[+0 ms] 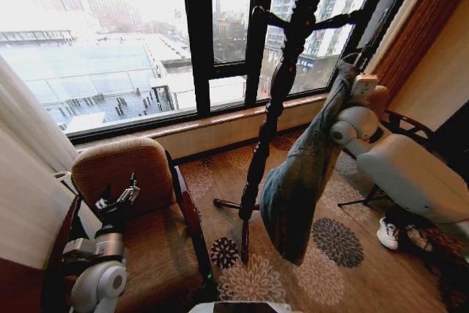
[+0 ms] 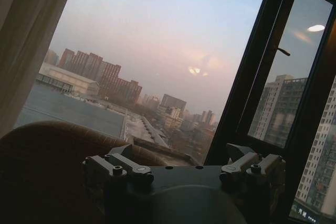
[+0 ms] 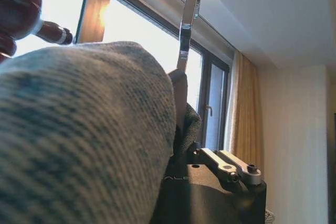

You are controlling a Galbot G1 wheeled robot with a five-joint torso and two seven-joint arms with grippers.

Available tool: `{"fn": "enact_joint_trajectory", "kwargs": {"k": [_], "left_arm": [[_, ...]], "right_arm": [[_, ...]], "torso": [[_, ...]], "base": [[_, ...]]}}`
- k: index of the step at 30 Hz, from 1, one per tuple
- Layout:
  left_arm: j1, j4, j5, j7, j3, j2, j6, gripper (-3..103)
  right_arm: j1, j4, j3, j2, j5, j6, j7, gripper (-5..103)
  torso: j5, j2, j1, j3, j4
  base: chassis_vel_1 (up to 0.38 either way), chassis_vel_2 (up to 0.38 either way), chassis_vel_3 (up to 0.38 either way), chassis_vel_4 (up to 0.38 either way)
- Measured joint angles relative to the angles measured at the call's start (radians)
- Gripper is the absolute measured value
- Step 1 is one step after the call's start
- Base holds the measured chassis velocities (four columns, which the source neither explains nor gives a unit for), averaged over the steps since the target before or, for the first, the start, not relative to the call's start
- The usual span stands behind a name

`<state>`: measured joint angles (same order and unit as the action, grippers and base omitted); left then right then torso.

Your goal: Pick up the clothes from the bed and hang them on the clothes hanger.

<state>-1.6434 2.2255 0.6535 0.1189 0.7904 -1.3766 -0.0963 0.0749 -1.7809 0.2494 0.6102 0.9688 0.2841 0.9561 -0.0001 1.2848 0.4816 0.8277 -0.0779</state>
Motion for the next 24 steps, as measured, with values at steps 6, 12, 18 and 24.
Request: {"fn": "enact_joint_trajectory", "kwargs": {"k": [6,12,18,24], "left_arm": [[0.001,-0.003,0.011,-0.002,0.008,0.004,-0.001,100],[0.002,-0.004,0.020,-0.003,0.014,0.010,-0.002,100],[0.004,-0.002,0.024,-0.003,0.015,0.017,-0.002,100],[0.005,0.003,0.024,-0.003,0.013,0.019,-0.002,100]], "right_arm": [[-0.055,-0.001,0.061,0.022,0.007,0.000,0.007,19],[-0.084,-0.026,0.100,0.021,0.008,-0.001,0.007,19],[-0.085,-0.052,0.103,0.012,0.009,-0.002,0.009,19],[-0.073,-0.079,0.089,-0.006,0.020,-0.004,0.016,19]], "torso": [[0.0000,0.000,0.000,0.000,0.0001],[0.0000,0.000,0.000,0.000,0.0001],[0.0001,0.000,0.000,0.000,-0.0001],[0.0001,0.000,0.000,0.000,0.0002]], "base": [[0.000,0.000,0.000,0.000],[0.000,0.000,0.000,0.000],[0.000,0.000,0.000,0.000],[0.000,0.000,0.000,0.000]]}}
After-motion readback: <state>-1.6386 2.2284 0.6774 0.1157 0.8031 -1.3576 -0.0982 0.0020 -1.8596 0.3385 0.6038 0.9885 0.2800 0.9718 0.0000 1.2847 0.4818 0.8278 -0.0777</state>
